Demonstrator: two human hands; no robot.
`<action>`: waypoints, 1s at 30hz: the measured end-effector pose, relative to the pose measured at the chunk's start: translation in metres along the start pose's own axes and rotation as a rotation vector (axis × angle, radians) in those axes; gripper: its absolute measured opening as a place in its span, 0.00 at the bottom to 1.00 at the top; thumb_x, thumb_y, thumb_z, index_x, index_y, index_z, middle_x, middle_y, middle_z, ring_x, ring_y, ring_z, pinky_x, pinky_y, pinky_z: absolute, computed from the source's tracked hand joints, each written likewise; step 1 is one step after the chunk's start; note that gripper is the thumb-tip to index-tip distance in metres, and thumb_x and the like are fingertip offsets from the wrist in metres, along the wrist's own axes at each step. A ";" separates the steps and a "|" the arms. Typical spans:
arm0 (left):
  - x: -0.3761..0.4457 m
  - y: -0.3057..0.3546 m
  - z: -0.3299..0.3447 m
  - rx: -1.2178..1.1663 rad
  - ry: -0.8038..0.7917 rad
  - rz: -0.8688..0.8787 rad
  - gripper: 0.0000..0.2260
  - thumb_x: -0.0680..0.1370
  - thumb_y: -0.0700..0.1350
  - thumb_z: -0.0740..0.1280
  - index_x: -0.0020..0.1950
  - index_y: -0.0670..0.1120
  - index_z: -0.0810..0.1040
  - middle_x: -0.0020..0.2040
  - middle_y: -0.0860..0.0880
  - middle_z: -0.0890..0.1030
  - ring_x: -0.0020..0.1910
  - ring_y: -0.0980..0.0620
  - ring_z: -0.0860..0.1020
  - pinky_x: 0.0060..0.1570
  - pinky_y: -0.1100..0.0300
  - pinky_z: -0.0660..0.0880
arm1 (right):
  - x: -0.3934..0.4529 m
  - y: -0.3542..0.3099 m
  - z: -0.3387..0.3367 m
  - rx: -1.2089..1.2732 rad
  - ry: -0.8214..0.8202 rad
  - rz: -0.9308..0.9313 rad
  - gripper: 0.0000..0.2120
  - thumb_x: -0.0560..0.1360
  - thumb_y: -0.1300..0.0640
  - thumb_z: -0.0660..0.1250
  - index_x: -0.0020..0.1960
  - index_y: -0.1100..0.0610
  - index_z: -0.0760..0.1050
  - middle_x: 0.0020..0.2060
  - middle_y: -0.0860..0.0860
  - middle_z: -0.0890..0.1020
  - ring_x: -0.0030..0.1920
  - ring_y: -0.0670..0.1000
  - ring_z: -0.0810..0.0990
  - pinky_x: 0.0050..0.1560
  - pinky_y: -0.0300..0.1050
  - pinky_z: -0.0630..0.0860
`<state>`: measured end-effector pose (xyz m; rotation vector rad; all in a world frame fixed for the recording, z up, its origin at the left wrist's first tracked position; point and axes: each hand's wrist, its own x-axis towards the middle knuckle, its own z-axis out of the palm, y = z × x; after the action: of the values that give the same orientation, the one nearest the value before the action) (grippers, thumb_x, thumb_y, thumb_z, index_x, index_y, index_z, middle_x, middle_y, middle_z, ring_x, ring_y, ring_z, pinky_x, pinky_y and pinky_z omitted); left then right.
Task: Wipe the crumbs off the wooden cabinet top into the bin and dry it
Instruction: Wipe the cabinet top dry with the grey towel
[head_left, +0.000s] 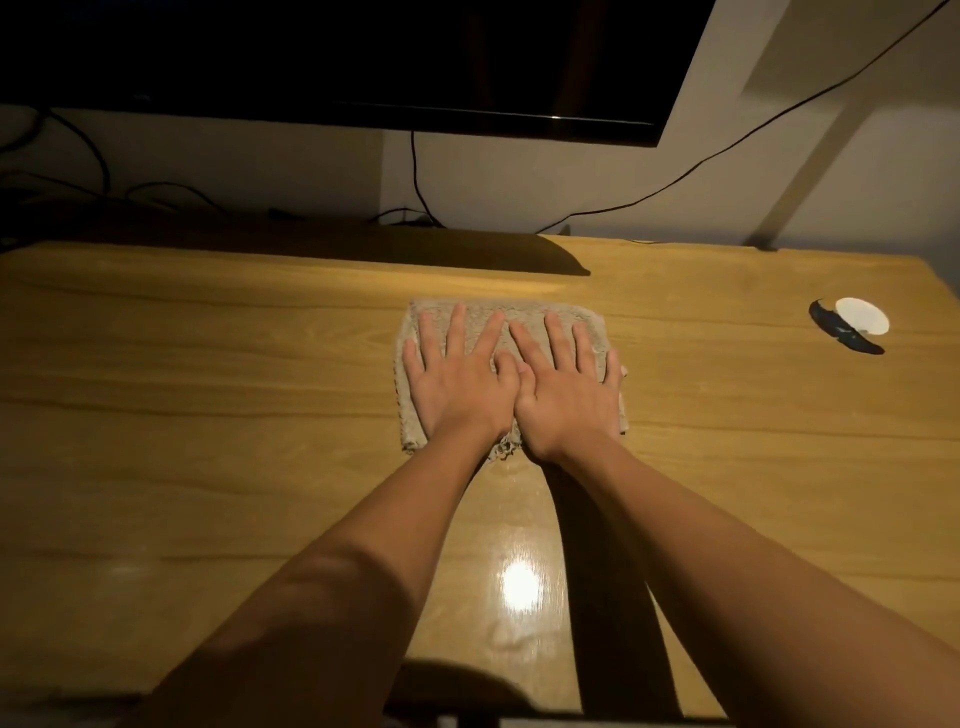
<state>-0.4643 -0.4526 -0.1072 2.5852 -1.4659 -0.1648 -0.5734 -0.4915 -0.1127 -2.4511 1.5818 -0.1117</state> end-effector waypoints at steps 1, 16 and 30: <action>0.014 0.004 0.000 -0.005 0.002 0.002 0.25 0.82 0.61 0.43 0.80 0.66 0.44 0.83 0.53 0.43 0.81 0.42 0.37 0.77 0.41 0.41 | 0.014 0.002 -0.001 -0.001 0.004 0.003 0.25 0.83 0.40 0.36 0.80 0.34 0.40 0.82 0.44 0.40 0.81 0.50 0.35 0.78 0.64 0.36; 0.162 0.046 -0.002 0.077 -0.048 -0.082 0.27 0.81 0.60 0.46 0.33 0.47 0.73 0.40 0.46 0.81 0.40 0.46 0.72 0.59 0.46 0.64 | 0.162 0.014 -0.024 -0.189 -0.023 -0.019 0.27 0.81 0.48 0.40 0.59 0.48 0.78 0.67 0.52 0.79 0.76 0.59 0.65 0.77 0.67 0.43; 0.141 0.035 0.000 0.086 0.019 0.062 0.23 0.82 0.56 0.49 0.69 0.51 0.75 0.69 0.43 0.76 0.70 0.39 0.69 0.72 0.40 0.58 | 0.145 0.012 -0.019 -0.112 0.043 0.050 0.28 0.83 0.44 0.39 0.76 0.47 0.67 0.75 0.57 0.70 0.80 0.61 0.58 0.77 0.68 0.40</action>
<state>-0.4218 -0.5913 -0.1024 2.5958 -1.5777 -0.0706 -0.5270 -0.6305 -0.1053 -2.5068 1.7100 -0.0696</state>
